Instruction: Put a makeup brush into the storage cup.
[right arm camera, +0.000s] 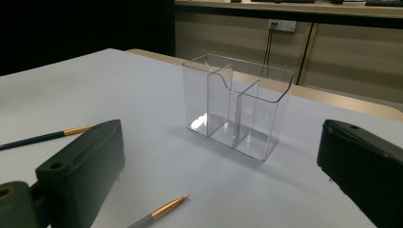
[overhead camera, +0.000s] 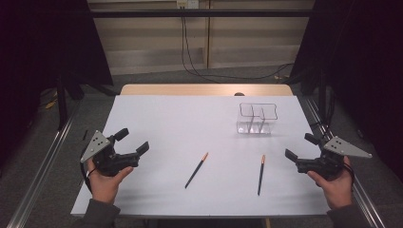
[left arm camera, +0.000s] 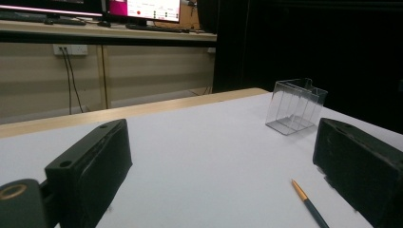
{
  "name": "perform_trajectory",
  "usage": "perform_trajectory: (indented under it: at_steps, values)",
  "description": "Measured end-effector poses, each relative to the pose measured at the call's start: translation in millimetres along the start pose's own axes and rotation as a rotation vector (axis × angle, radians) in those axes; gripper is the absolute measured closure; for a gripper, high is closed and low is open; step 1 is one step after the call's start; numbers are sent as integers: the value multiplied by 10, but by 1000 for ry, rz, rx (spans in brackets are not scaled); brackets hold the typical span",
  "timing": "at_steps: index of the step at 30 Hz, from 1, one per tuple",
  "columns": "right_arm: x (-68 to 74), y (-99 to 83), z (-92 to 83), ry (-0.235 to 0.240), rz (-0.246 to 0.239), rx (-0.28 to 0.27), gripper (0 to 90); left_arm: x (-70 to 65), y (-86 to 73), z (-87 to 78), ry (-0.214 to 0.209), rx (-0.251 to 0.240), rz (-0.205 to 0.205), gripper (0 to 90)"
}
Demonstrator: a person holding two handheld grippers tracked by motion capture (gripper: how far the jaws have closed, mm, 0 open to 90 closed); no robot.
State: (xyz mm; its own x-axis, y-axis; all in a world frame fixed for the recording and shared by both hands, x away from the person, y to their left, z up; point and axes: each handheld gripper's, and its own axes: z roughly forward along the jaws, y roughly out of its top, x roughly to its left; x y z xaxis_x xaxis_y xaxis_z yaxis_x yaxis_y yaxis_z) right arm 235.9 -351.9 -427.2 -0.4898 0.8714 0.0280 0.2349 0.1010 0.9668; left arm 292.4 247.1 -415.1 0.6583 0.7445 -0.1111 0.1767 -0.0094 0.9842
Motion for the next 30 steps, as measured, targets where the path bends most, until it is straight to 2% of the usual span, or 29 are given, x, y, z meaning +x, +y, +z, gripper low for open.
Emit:
perform_trajectory:
  at_steps: [3,5,10,18,19,20,23,28,30]
  values:
    - [-1,-1,-8,8,-2,4,16,-12,4,10,2,0,-7,51]
    - [-3,-1,-11,3,-4,4,16,-17,2,25,-17,-4,-13,51]
    - [0,-7,-14,7,-1,8,16,-28,-1,52,-7,8,-4,51]
    - [-4,-14,-27,3,-2,4,15,-67,-3,129,-26,13,-7,51]
    - [-3,-14,-29,1,4,4,15,-67,-3,137,-27,20,4,51]
    - [-5,-15,-31,1,1,4,15,-87,-9,158,-26,21,-10,51]
    - [-6,-12,-27,5,5,1,15,-106,-19,191,-34,32,-9,51]
    - [5,-4,-5,10,-6,4,15,-134,-18,227,-46,37,-3,51]
    - [5,-5,2,19,-15,10,15,-149,-21,248,-46,35,-12,51]
